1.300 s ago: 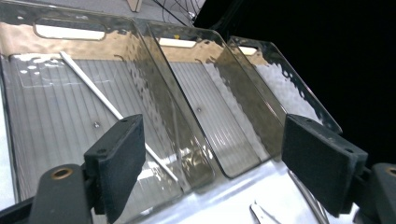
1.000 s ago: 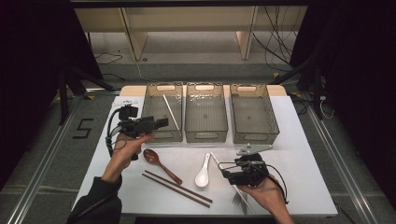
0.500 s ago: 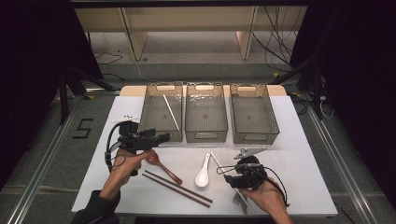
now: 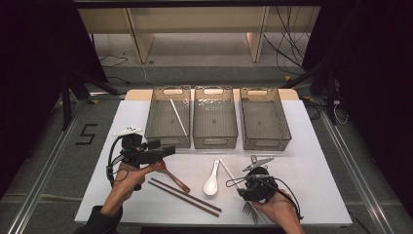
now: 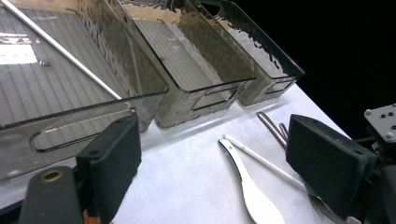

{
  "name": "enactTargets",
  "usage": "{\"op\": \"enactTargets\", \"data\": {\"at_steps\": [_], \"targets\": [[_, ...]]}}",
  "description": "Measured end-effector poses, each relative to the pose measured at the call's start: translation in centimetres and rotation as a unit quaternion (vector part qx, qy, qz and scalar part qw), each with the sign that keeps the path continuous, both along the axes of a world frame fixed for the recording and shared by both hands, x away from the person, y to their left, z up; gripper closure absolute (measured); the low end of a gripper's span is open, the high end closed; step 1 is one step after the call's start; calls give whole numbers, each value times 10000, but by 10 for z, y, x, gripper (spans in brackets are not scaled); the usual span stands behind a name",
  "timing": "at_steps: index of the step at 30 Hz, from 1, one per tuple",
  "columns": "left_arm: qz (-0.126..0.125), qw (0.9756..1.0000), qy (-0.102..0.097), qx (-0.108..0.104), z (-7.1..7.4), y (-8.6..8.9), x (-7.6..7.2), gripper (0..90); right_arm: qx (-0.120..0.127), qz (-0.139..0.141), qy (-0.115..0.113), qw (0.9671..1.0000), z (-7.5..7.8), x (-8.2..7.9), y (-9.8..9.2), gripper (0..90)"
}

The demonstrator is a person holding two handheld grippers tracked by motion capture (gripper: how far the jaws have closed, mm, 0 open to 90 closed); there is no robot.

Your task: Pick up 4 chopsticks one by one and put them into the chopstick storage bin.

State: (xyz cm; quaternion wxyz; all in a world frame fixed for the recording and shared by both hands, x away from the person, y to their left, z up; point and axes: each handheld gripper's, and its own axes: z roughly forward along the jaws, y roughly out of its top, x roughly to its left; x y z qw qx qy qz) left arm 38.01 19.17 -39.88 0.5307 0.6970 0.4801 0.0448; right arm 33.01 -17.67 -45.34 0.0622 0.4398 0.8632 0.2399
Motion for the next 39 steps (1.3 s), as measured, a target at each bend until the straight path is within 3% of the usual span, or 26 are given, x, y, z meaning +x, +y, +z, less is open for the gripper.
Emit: {"op": "enactTargets", "data": {"at_steps": [16,26,39], "targets": [[-95,9999,61,43,-7,-2,-4,174,-309,73,189,9993,-9,-1,6,712],[-112,9998,123,62,-10,-3,-4,175,-545,104,94,9984,-11,-2,9,809],[-139,9997,183,64,-12,-5,-4,175,-451,43,-31,9990,-7,0,8,856]]}}
